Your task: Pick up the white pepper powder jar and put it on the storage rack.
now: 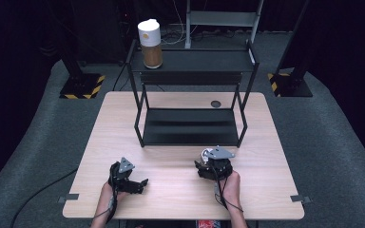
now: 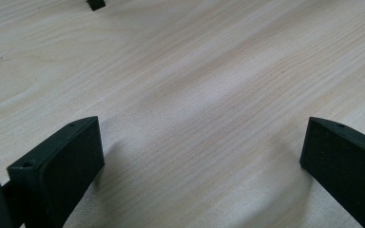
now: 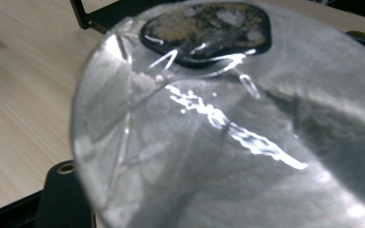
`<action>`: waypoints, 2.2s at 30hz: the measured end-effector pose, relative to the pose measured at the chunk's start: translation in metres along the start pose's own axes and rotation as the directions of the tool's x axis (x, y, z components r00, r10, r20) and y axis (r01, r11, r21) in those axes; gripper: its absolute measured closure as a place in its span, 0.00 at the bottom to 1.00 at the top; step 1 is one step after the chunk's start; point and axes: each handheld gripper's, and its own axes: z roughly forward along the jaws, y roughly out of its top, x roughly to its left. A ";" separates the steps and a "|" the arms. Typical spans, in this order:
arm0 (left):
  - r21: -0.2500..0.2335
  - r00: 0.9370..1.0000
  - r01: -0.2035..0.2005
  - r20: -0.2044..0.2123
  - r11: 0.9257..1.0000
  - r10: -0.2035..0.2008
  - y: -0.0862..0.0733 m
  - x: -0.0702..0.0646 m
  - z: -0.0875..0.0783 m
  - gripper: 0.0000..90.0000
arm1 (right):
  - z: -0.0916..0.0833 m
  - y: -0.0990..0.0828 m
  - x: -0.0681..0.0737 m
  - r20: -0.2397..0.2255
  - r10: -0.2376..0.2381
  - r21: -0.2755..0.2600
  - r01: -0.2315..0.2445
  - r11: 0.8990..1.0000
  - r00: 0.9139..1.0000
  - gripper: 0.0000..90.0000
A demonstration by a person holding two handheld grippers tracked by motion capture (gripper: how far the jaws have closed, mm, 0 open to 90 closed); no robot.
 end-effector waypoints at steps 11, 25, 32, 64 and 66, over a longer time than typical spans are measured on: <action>0.000 1.000 0.000 0.000 1.000 0.000 0.000 0.000 0.000 0.00 | -0.014 0.012 -0.014 0.030 0.013 -0.023 -0.013 1.000 0.999 0.33; 0.000 1.000 0.000 0.000 1.000 0.000 0.000 0.000 0.000 0.00 | -0.030 0.035 -0.029 0.059 0.004 -0.055 -0.001 0.998 0.998 0.33; 0.000 1.000 0.000 0.000 1.000 0.000 0.000 0.000 0.000 0.00 | -0.036 0.045 -0.036 0.069 0.007 -0.065 -0.002 0.998 0.998 0.33; 0.000 1.000 0.000 0.000 1.000 0.000 0.000 0.000 0.000 0.00 | -0.046 0.082 -0.060 0.118 0.003 -0.091 0.008 0.996 0.993 0.33; 0.000 1.000 0.000 0.000 1.000 0.000 0.000 0.000 0.000 0.00 | -0.047 0.084 -0.061 0.121 0.001 -0.091 0.010 0.996 0.993 0.33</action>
